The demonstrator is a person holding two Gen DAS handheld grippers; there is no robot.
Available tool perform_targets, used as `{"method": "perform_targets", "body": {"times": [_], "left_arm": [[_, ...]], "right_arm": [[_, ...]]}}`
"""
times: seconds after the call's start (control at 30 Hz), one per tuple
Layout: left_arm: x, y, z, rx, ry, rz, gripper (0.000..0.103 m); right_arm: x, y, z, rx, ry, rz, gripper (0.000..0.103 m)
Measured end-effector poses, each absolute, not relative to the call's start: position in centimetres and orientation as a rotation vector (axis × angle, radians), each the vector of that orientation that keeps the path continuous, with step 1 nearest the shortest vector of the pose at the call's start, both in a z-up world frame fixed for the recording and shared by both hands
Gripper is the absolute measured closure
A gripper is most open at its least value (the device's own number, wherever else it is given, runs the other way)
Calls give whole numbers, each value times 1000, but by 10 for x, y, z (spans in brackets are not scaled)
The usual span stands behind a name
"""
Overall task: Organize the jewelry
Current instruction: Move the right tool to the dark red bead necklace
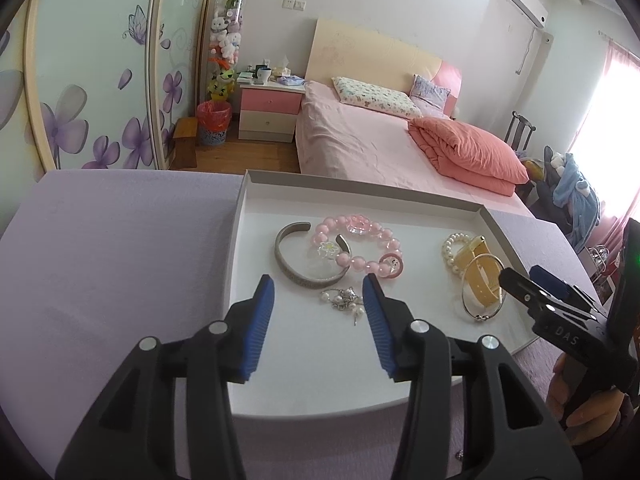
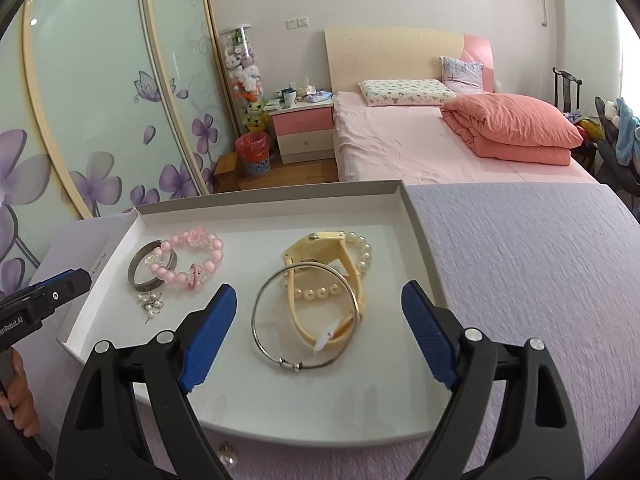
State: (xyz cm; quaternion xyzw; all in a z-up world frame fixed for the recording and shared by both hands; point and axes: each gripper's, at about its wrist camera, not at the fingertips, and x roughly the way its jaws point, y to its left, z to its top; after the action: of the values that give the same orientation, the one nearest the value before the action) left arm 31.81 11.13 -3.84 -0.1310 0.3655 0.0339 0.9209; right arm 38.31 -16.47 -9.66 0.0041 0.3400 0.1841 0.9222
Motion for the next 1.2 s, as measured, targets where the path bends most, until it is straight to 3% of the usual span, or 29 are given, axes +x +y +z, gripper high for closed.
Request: {"method": "perform_targets", "body": {"times": [0.43,0.7,1.2], "left_arm": [[253,120,-18,-263,711,101,41],[194,115,-19,-218,709,135,26],[140,116,-43,-224,764,167,21]], "right_arm": [[307,-189,-78,17,671,438,17],[249,-193,-94,-19,713,502,17],[207,-167,-127,-146,821,571,17]]}}
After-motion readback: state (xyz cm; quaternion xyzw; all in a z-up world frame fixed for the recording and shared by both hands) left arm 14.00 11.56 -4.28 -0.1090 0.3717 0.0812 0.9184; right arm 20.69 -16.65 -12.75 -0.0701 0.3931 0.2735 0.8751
